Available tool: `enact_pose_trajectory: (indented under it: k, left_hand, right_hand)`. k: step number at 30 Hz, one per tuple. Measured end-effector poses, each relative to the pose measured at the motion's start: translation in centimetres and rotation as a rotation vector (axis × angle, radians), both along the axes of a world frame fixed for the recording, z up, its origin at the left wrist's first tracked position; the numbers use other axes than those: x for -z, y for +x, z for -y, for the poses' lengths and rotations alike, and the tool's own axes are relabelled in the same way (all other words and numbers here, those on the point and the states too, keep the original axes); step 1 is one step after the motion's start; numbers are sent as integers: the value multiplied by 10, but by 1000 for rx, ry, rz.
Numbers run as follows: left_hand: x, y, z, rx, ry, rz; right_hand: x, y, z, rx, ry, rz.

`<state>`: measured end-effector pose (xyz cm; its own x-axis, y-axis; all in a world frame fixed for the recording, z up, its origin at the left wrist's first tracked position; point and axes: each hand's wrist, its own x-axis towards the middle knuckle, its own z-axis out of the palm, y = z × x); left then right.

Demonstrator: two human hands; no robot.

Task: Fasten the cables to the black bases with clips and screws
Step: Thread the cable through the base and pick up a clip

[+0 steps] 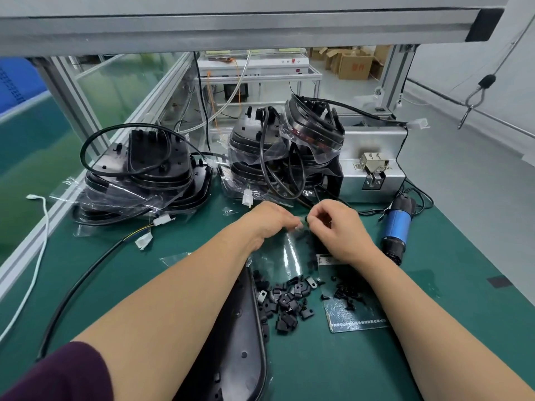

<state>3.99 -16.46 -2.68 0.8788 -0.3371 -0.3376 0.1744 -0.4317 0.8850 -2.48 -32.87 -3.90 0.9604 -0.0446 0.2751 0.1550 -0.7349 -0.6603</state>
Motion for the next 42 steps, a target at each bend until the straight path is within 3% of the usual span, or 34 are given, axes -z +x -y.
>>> enact_pose_trajectory:
  k: [5,9,20,30,42]
  left_hand:
    - [-7,0,-6,73,195,99]
    - [-25,-9,-26,215,380,265]
    - [-42,-69,-110,250,426,414]
    - [-44,-108,-139,272,441,425]
    - [-42,-120,-129,317,525,391]
  right_hand:
    - [-18,-16,-3,-43,431,-111]
    - [-29,-33,-20,-163,551,-184]
    - [-28,-88,-87,-406,338,-353]
    - [-37,-95,-109,-283,48,-334]
    - [-43,-99,-116,-210,-115,-340]
